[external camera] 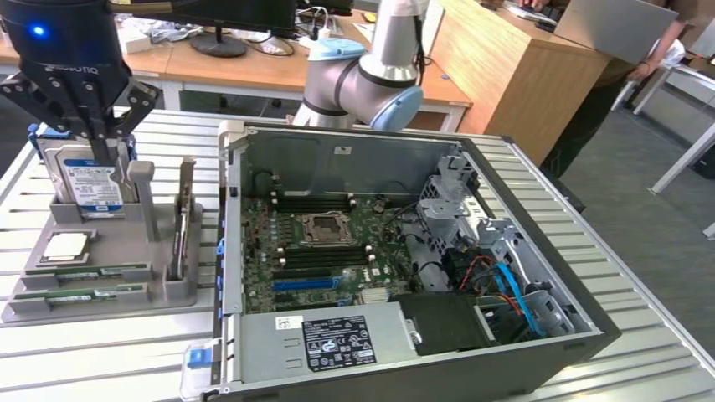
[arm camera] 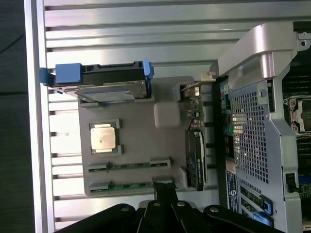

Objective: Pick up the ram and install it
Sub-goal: 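Reach for the ram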

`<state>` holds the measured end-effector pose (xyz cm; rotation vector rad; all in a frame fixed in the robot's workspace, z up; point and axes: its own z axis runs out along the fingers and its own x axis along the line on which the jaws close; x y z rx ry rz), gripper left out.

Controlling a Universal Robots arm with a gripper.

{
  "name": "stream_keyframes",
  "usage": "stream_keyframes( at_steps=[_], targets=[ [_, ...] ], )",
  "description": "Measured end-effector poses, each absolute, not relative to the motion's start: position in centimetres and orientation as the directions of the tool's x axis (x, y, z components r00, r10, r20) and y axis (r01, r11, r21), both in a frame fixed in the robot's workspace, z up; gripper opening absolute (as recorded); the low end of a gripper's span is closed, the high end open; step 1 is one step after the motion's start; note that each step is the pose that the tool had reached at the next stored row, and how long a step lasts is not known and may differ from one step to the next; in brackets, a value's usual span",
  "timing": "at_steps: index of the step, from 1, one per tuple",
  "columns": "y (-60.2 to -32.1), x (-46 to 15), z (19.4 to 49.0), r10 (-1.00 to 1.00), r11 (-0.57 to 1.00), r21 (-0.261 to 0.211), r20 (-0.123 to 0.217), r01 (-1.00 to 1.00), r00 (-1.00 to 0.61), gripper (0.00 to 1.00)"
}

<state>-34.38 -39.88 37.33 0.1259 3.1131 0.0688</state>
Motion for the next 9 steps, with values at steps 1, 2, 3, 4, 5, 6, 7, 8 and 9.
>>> stream_keyframes(
  at_steps=[1,2,3,4,5,6,7,8,9],
  targets=[
    [-39.89,-34.51,37.31,0.081,0.996,0.045,-0.023,0.08,-0.996,0.1],
    [-39.89,-34.62,37.3,0.081,0.996,0.045,-0.023,0.08,-0.996,0.1],
    [-39.89,-34.73,37.28,0.081,0.996,0.045,-0.023,0.08,-0.996,0.1],
    [-39.89,-34.86,37.26,0.081,0.996,0.045,-0.023,0.08,-0.996,0.1],
    [-39.89,-34.99,37.24,0.081,0.996,0.045,-0.023,0.08,-0.996,0.1],
    [-39.88,-35.12,37.22,0.081,0.996,0.045,-0.023,0.08,-0.996,0.1],
    [-39.89,-35.23,37.2,0.081,0.996,0.045,-0.023,0.08,-0.996,0.1],
    [-39.88,-35.32,37.18,0.081,0.996,0.045,-0.023,0.08,-0.996,0.1],
    [-39.88,-35.43,37.16,0.081,0.996,0.045,-0.023,0.08,-0.996,0.1]
  ],
)
